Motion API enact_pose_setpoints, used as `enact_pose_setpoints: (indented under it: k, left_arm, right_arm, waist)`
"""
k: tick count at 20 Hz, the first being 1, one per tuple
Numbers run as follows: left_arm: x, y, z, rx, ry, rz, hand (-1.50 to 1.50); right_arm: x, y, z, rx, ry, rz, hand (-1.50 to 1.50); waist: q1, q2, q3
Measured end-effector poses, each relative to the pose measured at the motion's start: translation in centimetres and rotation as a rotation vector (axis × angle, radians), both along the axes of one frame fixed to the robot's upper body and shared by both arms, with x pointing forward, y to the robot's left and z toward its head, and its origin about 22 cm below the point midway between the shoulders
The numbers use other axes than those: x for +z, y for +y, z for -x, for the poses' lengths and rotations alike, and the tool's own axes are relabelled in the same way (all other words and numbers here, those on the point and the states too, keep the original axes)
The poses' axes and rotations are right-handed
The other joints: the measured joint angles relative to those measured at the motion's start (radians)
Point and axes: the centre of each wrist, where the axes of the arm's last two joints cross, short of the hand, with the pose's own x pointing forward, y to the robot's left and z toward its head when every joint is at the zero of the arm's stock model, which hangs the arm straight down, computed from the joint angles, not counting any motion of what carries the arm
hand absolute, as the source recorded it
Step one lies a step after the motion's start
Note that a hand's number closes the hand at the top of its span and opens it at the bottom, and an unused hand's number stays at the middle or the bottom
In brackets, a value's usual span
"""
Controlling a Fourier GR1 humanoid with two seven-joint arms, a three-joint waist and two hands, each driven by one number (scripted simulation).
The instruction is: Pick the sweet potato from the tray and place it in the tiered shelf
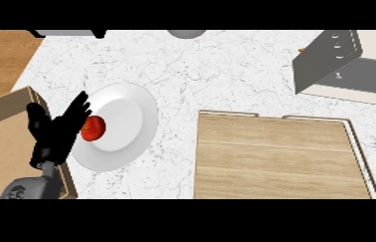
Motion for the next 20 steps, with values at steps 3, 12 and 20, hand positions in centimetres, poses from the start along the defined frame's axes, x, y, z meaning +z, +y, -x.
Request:
enact_pose_setpoints:
  k: [3,12,20]
  left_arm:
    - [0.1,0.1,0.0,0.001,0.008,0.006,0.0]
    - [0.1,0.1,0.3,0.007,0.006,0.005,0.0]
    - [0.2,0.0,0.0,0.01,0.015,0.009,0.0]
  right_arm:
    - [0.5,-0.5,0.1,0.024,-0.04,-0.111,-1.5]
    - [2.4,-3.2,2.3,-0.046,-0.179,-0.363,-1.5]
    - [3.3,-8.1,7.6,-0.27,-0.277,-0.465,-1.5]
  waist:
    - [-0.001,0.001,-0.001]
    - [-0.006,0.001,-0.003]
    - [-0.005,0.007,-0.001]
